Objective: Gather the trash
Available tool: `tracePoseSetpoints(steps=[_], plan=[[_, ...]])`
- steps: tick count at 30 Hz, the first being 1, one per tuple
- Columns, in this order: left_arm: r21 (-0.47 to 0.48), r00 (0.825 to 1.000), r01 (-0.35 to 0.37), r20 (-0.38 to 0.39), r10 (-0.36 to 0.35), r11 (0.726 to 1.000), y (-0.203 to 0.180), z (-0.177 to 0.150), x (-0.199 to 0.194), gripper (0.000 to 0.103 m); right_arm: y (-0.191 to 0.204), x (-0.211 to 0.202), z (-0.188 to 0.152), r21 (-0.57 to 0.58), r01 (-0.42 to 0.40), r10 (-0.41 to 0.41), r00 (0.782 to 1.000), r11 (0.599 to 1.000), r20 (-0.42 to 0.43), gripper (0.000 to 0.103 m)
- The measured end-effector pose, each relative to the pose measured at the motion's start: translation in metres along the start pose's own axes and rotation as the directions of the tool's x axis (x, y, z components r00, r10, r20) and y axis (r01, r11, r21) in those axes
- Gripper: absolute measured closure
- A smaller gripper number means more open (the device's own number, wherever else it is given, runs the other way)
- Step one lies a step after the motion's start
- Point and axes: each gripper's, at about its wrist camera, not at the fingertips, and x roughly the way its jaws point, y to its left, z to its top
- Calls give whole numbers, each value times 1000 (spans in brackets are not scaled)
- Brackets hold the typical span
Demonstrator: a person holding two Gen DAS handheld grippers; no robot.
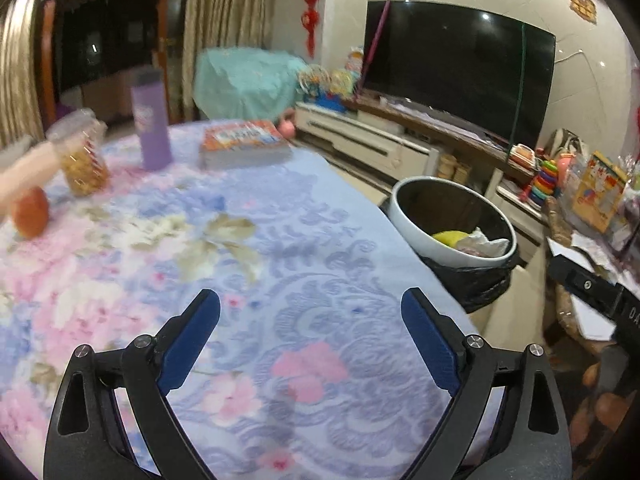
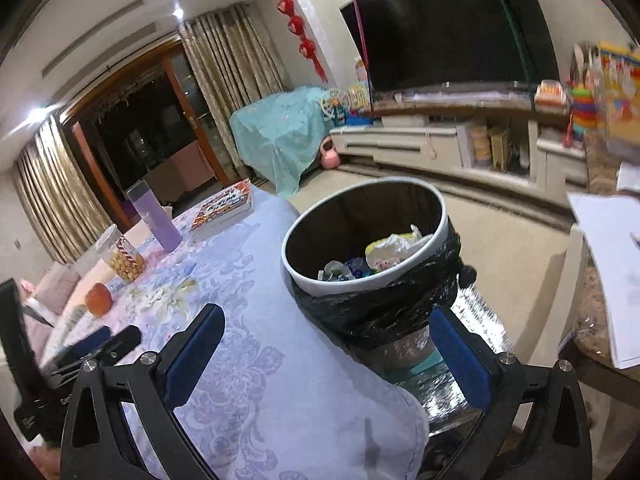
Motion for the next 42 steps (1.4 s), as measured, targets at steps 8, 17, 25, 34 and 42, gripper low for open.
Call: tracePoseSetpoints(steps=[8, 17, 25, 34, 42], plan=[[59, 987, -50, 157, 40, 997, 9, 4, -44, 1, 41, -44, 12, -143, 104, -76, 979, 984, 189, 0], [6, 967, -82, 244, 78, 997, 32, -8, -71, 0, 50, -52, -7, -131, 162, -119, 950, 978, 289, 0], [-27, 964, -116, 236, 119, 993, 41, -45, -69, 0, 56, -43, -42, -142, 148, -110, 962, 979, 248, 0], [-24, 963, -136, 230, 138, 990, 36, -62, -79, 0, 69, -53, -54, -198, 174, -119, 957, 964, 265, 0], [-26, 959, -139, 247, 141, 990, 29, -66, -95, 0, 74, -63, -59, -211, 160, -97, 955, 964, 282, 0]])
